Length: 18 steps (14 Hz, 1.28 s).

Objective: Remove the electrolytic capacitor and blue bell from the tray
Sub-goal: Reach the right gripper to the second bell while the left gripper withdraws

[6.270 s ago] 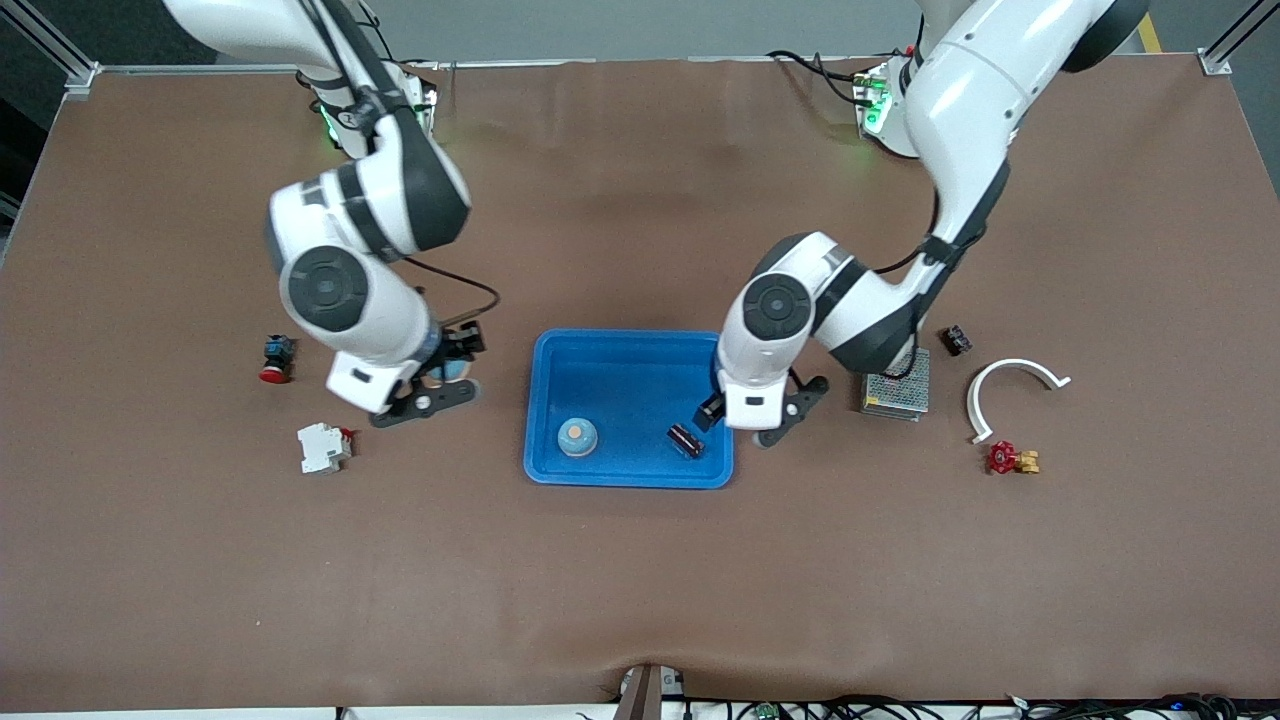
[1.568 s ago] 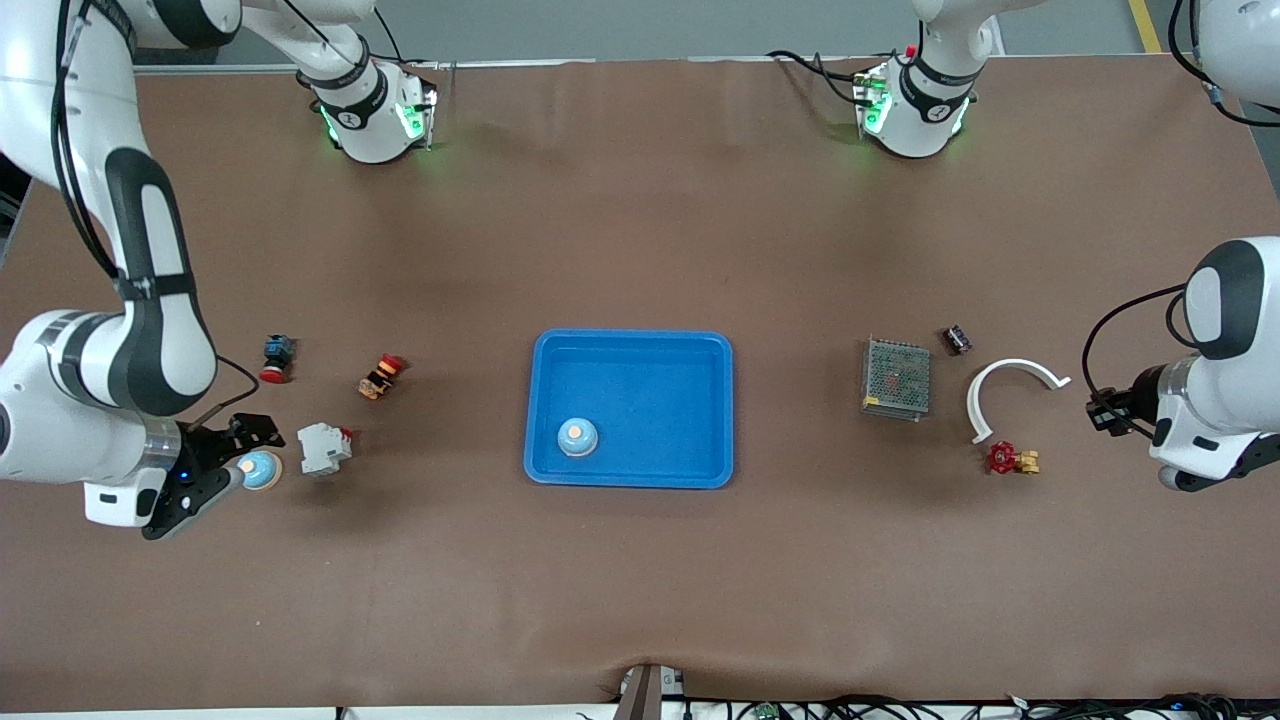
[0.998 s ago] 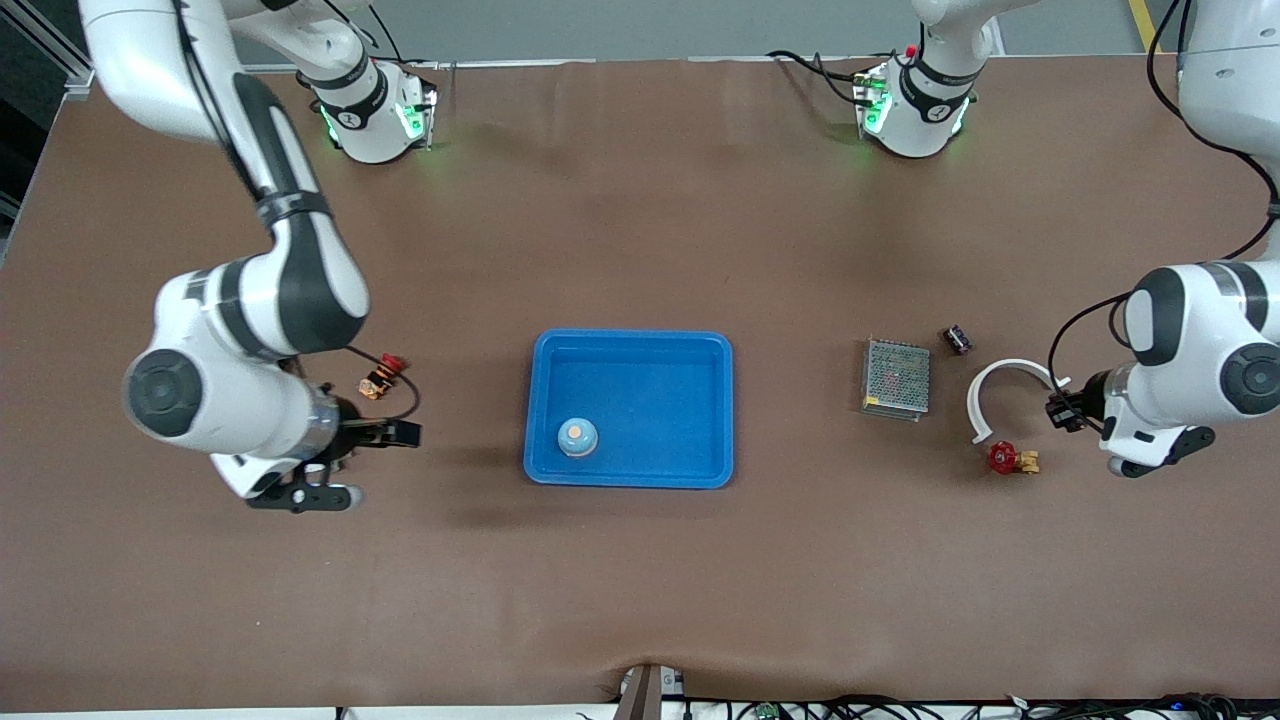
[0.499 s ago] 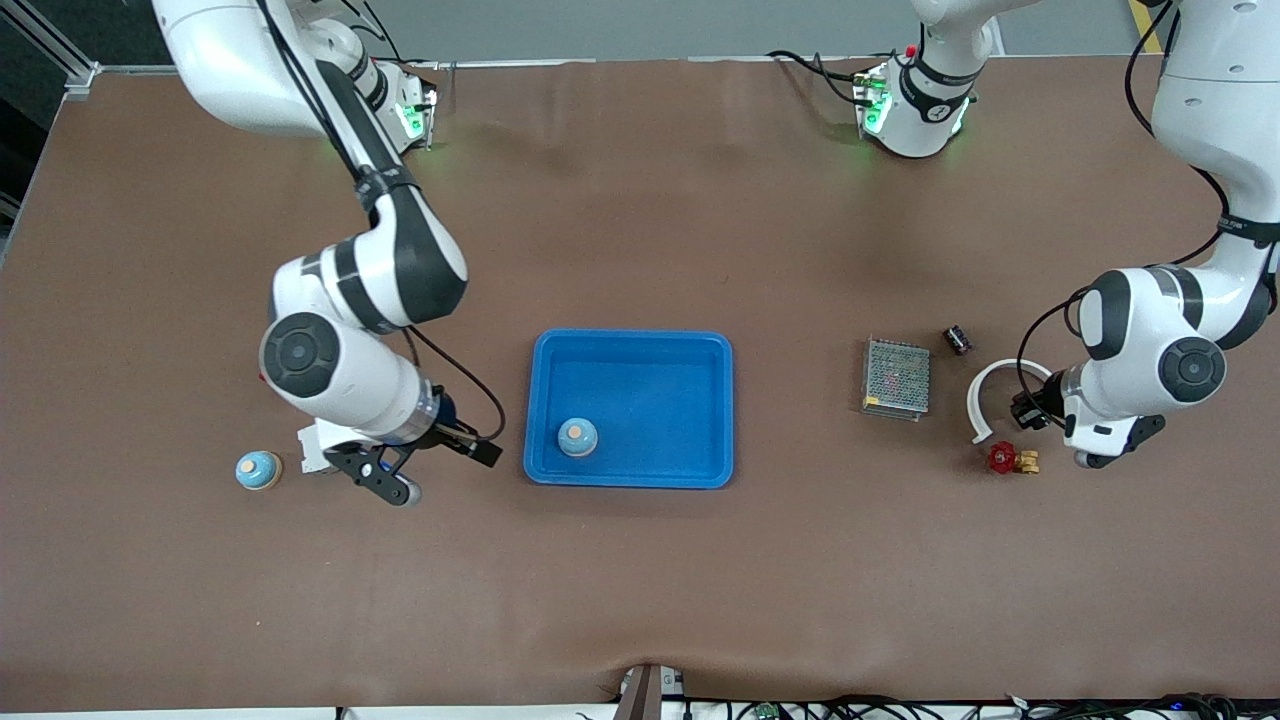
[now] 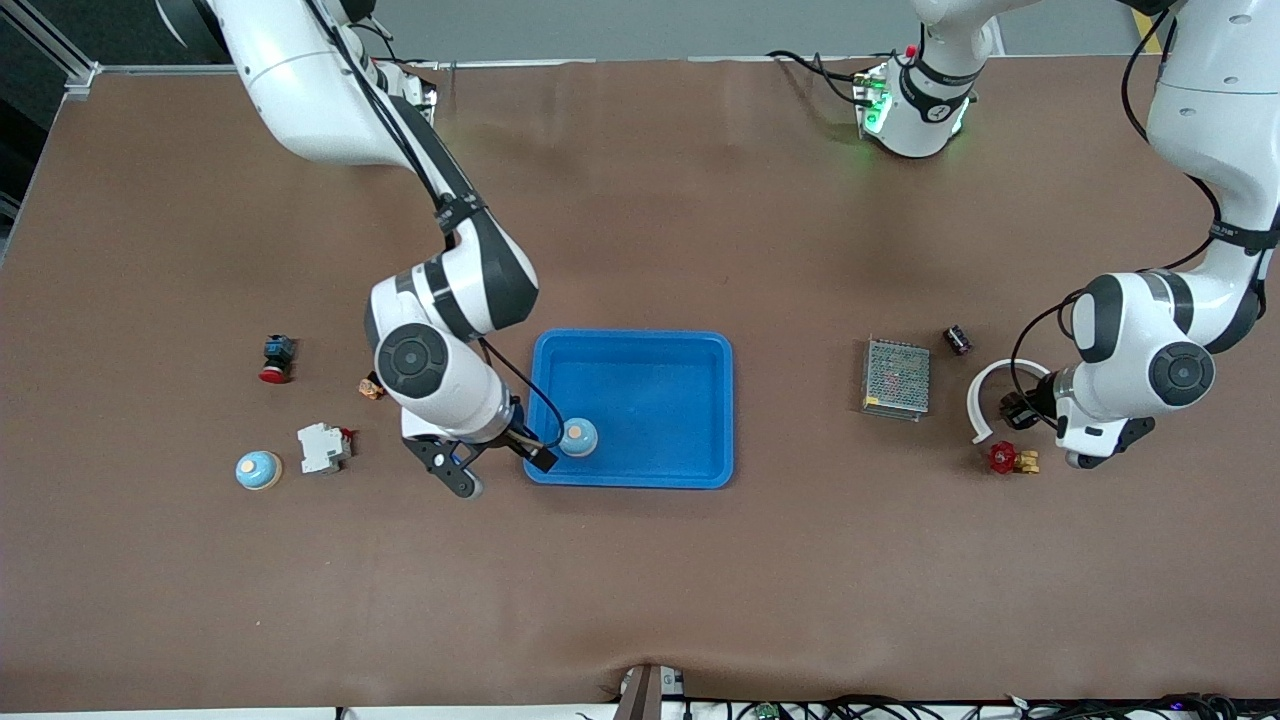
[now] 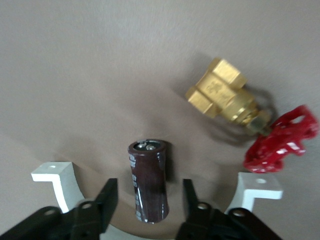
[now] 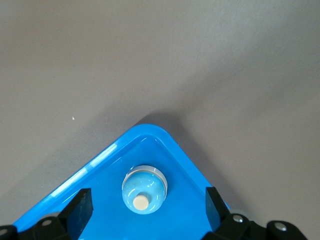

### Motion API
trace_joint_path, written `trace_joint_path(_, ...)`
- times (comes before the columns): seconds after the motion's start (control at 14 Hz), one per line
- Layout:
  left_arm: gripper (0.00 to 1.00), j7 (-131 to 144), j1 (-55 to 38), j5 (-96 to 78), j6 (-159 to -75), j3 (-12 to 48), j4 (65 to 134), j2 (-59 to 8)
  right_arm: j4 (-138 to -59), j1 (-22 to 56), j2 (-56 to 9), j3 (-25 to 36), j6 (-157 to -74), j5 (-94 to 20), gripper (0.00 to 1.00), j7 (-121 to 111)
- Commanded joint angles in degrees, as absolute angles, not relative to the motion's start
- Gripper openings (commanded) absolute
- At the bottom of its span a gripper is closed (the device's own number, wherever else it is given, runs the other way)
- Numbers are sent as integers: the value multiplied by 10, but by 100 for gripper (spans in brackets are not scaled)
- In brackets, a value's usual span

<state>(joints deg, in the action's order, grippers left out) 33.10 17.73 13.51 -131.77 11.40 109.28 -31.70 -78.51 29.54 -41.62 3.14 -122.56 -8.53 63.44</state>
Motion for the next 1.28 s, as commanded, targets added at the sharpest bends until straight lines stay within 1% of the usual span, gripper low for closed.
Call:
trace_joint_path(0.0,100,333,176,137,-1280,122,1074,-276,-777,307,-439,38,-1254,-74,100,650)
trace_joint_path(0.29,100,330,177,137,-1144,170,950,-270,-766,322,-460,37,-1263,-75,100,649)
trace_joint_path(0.5,100,330,178,137,-1104,199,890,-260,-749,330,-480,38,-1263,-74,100,648)
trace_joint_path(0.64,100,325,178,137,-1098,212,882,-249,-745,334,-490,38,-1266,-74,100,646)
trace_joint_path(0.86,100,321,178,138,-1081,215,875,-236,-745,339,-495,38,-1266,-64,100,642)
trace_joint_path(1.14,100,260,178,137,-999,230,815,-199,-744,342,-504,37,-1269,-62,100,642)
trace_joint_path(1.21,100,230,179,133,-986,235,810,-186,-744,343,-507,37,-1270,-62,100,642)
